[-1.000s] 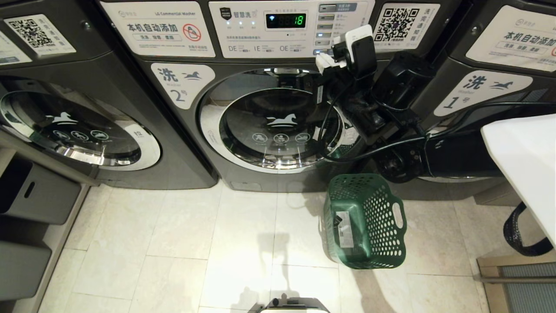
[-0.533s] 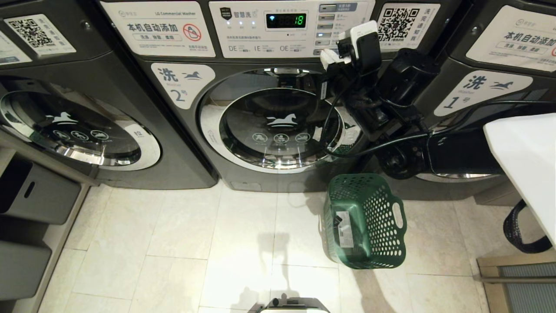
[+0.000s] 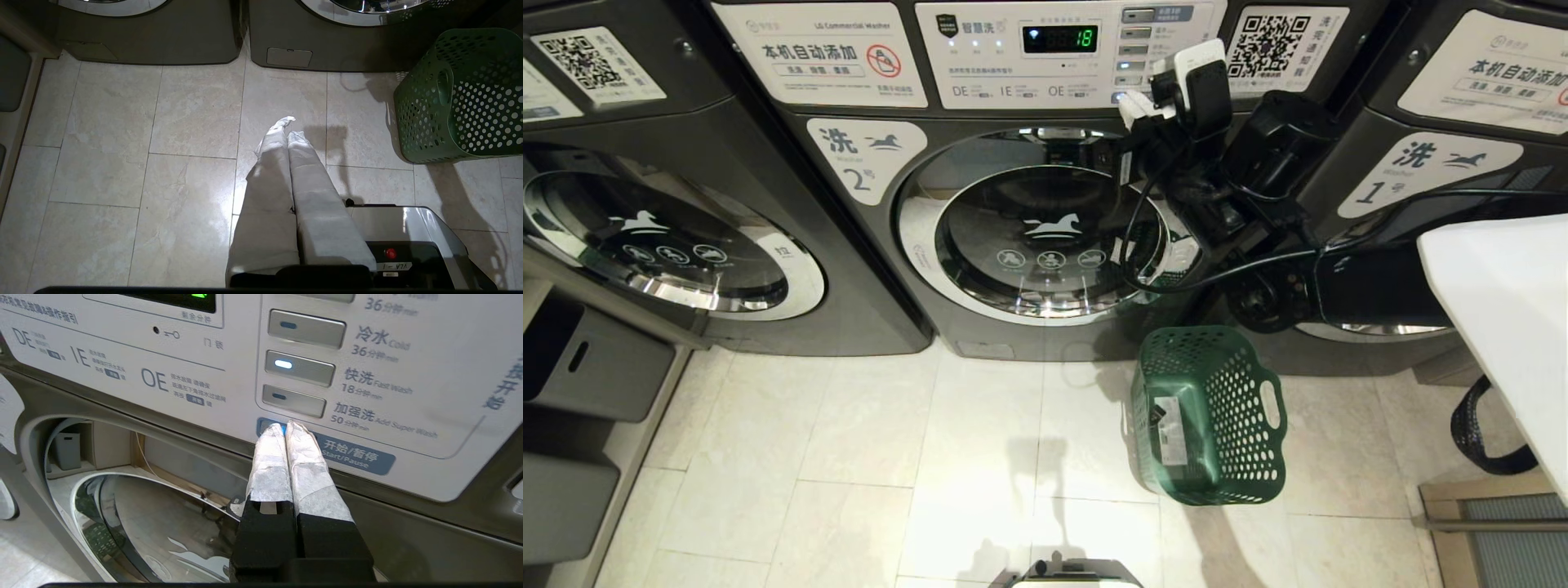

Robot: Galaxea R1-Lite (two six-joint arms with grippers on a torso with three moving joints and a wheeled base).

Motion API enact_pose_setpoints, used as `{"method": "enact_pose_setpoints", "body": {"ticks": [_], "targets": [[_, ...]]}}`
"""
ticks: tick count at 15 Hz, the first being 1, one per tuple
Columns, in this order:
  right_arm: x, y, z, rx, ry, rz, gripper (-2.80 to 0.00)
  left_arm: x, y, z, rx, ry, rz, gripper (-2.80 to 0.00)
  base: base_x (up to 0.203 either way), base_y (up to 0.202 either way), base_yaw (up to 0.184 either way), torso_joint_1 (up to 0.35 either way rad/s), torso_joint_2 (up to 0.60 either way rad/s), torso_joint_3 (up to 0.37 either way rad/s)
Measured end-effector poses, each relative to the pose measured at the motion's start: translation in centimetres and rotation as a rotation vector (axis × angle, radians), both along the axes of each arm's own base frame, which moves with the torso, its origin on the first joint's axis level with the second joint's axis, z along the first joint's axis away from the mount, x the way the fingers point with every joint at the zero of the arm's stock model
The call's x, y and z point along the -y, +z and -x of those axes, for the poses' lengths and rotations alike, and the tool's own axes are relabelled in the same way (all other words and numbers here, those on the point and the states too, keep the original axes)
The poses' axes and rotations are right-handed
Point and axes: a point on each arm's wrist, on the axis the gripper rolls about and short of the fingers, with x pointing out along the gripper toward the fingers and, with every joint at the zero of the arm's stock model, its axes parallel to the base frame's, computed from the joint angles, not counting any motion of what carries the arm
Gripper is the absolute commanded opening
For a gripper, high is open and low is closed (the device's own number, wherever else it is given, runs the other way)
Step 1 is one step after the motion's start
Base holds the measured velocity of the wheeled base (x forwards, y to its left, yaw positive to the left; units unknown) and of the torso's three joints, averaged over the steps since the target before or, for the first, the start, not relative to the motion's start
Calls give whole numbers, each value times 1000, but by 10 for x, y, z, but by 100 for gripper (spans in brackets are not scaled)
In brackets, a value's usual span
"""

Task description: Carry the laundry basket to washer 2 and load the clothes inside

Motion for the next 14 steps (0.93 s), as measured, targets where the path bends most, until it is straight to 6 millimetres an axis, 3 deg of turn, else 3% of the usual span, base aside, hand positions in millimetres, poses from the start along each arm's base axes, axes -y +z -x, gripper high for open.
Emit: {"method": "enact_pose_setpoints", "body": {"ticks": [14], "targets": [[-5, -2, -1, -2, 11, -5, -280, 0, 0, 0, 0, 0, 0, -280, 0, 0, 0, 0, 0, 0]]}}
